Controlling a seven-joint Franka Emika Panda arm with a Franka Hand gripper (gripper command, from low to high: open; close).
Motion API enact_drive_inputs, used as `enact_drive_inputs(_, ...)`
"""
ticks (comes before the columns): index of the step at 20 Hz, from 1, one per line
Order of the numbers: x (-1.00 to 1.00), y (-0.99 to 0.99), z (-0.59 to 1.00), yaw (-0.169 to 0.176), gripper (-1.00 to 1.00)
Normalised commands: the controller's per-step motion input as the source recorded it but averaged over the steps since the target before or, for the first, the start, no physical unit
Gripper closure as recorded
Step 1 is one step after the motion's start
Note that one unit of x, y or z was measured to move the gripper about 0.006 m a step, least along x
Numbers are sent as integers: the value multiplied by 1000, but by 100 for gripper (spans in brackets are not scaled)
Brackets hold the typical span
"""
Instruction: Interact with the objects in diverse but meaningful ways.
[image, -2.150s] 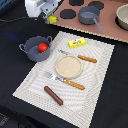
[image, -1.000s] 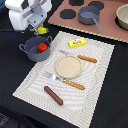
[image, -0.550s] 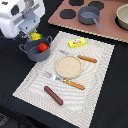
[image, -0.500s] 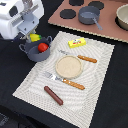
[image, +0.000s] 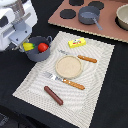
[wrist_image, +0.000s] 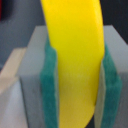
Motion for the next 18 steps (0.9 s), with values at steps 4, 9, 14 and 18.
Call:
enact_drive_inputs(4, 594, -588, 0, 0, 100)
enact_drive_inputs(9, 553, -668, 0, 0, 100)
enact_drive_inputs(14, 445, -666, 0, 0, 100)
enact_drive_inputs(18, 418, -396, -80, 0, 100)
